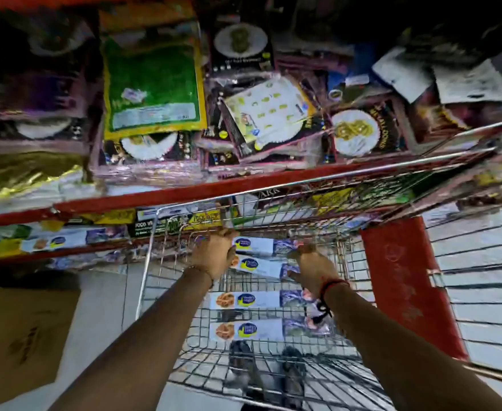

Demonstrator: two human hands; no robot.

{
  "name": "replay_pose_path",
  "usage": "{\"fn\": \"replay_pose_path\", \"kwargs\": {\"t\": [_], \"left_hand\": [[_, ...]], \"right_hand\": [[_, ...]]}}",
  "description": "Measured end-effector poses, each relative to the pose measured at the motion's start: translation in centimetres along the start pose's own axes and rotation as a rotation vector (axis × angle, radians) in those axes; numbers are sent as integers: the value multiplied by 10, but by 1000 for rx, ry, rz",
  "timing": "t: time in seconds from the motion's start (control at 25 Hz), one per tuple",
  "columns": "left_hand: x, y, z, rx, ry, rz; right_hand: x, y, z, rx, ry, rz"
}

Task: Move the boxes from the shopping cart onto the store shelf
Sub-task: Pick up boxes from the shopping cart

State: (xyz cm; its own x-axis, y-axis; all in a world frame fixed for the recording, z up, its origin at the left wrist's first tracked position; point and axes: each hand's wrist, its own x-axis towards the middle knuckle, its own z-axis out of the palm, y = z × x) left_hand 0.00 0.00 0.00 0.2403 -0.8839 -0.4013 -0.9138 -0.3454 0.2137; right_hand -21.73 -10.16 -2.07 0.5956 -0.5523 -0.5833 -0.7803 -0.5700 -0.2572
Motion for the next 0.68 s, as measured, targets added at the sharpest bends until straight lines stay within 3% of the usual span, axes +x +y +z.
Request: {"fn": "replay_pose_path", "kwargs": {"t": [0.32, 0.52, 0.68], "left_hand": [[68, -10, 64, 332, -177, 26], [82, -20, 81, 400, -99, -46], [90, -19, 84, 411, -141, -31]], "right_hand": [[59, 21, 73, -47, 22, 25], [68, 27, 83, -78, 57, -22], [67, 26, 77, -189, 76, -54]]}}
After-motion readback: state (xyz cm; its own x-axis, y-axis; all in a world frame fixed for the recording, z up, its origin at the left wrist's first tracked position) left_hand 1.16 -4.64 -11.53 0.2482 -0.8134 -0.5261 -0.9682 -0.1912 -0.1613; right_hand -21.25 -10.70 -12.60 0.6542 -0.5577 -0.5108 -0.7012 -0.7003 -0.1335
